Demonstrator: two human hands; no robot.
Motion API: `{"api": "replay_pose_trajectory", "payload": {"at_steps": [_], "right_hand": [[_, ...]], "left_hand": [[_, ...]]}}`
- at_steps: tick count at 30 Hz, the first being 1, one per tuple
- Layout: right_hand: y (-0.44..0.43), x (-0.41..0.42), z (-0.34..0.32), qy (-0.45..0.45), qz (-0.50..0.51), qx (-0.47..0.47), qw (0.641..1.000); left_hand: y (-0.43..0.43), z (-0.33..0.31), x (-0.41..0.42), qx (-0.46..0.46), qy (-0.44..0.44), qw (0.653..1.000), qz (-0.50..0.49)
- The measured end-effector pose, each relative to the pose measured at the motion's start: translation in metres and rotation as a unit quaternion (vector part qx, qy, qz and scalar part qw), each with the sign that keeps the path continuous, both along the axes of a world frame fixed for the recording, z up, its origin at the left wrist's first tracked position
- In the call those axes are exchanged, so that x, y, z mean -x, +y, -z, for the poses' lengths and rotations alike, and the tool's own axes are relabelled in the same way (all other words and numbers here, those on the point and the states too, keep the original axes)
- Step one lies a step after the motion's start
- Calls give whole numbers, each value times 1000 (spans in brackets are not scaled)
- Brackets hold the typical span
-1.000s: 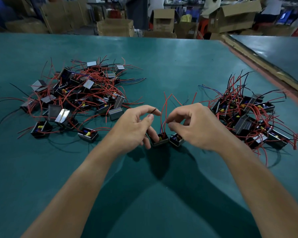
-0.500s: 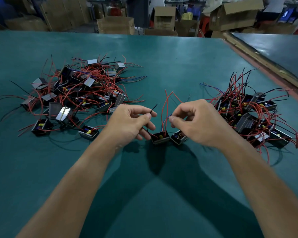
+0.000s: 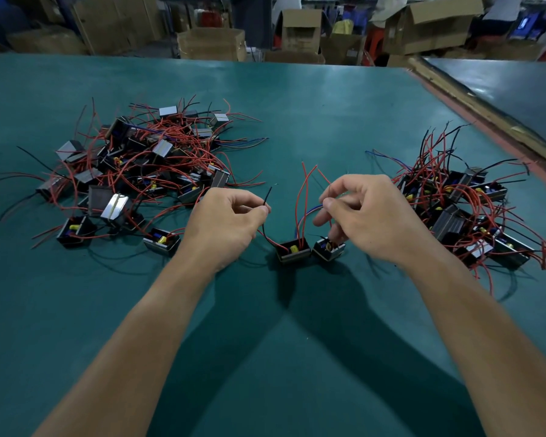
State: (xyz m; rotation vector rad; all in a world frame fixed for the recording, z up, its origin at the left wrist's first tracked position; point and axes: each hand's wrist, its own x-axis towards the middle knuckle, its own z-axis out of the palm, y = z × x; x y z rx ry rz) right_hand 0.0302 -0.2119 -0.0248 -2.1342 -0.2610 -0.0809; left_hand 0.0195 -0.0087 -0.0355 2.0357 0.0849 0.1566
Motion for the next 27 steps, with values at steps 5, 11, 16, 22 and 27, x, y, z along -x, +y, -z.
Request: {"api": "replay_pose_trajectory", "payload": {"at_steps": [5,11,16,22,27], "right_hand": [[2,1,-3,42,6,-41,998],[4,-1,-4,107,10,-130,986],[0,-2,0,62,8,-85,994],[-5,6,-9,-14,-106,8,994],[-13,12,-15,69,-212,86,971]], "left_hand": [[-1,-2,1,38,2,999,21],[-2,-4,3,67,2,997,45],[-3,-6,4,86,6,995,59],[-2,-5,5,83,-9,995,52],[-3,-8,5,87,-4,995,41]]}}
